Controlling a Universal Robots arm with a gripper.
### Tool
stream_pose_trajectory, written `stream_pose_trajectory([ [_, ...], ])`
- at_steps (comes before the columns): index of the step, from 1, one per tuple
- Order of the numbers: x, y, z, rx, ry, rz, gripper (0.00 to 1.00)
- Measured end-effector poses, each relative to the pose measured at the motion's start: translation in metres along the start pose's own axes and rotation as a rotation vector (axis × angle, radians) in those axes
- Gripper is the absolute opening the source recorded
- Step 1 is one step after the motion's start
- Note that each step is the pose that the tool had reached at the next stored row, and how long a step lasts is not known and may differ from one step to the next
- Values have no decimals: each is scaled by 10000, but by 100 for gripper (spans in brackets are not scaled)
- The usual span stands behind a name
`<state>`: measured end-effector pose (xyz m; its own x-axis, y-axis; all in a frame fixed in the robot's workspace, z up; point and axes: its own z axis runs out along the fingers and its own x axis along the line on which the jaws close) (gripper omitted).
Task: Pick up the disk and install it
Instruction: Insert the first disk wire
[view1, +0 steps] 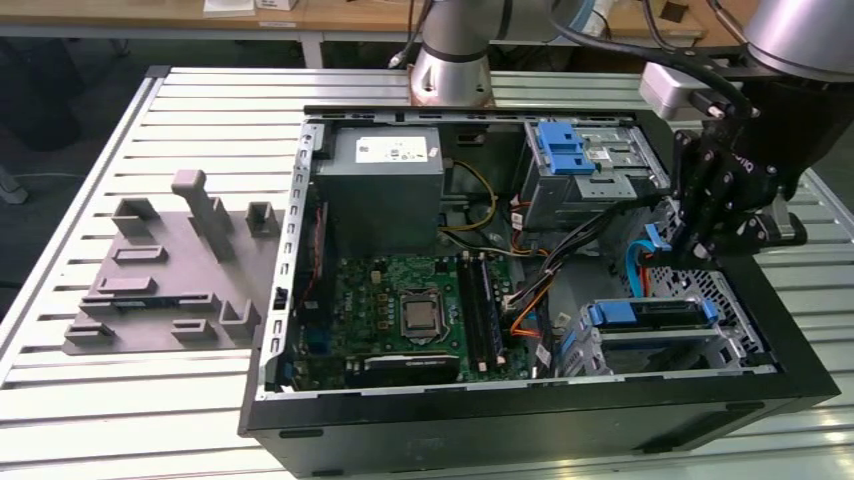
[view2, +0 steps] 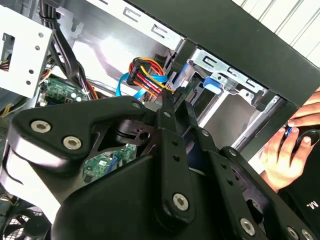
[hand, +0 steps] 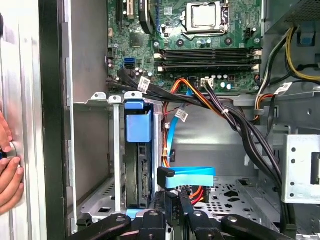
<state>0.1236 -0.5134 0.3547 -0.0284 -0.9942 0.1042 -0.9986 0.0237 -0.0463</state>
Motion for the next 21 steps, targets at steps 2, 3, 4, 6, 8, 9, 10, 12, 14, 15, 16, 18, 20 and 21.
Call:
stream_pose_trajectory([
  [2,0,0,5,1,7,0,25],
  [3,0,0,6,1,7,0,25],
  [4,0,0,5,1,9,0,25],
  [6,-1,0,7,1,7,0,25],
  [8,-1,0,7,1,7,0,24],
  [9,-1,0,7,1,7,-1,24],
  [10,-1,0,7,1,7,-1,17],
  [12,-1,0,7,0,-14,1,17],
  [14,1,1,9,-17,-110,5,17],
  [15,3,1,10,-34,-192,6,17],
  [16,8,0,12,-56,-280,7,17],
  [18,24,1,21,-87,-384,10,17],
  [20,44,0,30,-90,-392,9,17],
  [21,54,0,34,-90,-393,9,17],
])
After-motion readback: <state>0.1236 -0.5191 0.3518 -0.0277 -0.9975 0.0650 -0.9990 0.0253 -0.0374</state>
